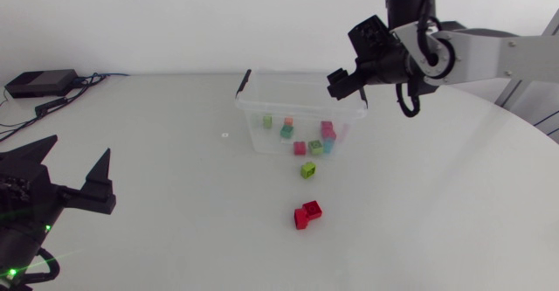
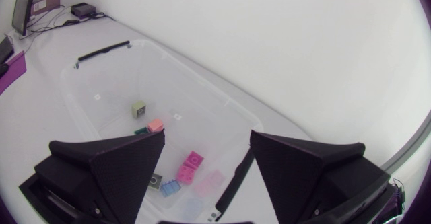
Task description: Pick up the duplo bricks and place them in the container
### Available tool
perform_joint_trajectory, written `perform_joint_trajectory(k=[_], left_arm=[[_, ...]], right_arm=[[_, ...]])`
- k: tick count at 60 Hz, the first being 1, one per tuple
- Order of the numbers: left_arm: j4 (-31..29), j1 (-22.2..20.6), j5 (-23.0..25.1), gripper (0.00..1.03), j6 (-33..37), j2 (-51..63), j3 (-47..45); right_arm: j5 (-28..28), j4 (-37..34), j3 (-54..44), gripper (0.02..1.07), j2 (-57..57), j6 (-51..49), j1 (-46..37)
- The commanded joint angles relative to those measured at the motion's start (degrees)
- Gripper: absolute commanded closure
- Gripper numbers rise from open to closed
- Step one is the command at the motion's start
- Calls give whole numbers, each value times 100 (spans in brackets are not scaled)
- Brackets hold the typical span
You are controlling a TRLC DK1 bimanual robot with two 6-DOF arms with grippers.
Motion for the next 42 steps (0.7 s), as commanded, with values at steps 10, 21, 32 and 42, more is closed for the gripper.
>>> perform_joint_trajectory(k=[10, 21, 32, 42], left_arm=[[-107, -27, -47, 6, -197, -837, -446], [-573, -45, -21, 6, -223, -1505, -551], [-792, -36, -3, 6, -215, -1953, -674], [-1126, -19, -3, 6, -267, -2366, -736]], right_arm=[[7, -459, -895, 7, -1138, 397, 250], [-37, -714, -1686, 7, -1648, 626, 637], [-679, -872, -2248, 7, -1921, 257, 874], [-951, -1259, -2530, 7, -1921, -385, 1349]])
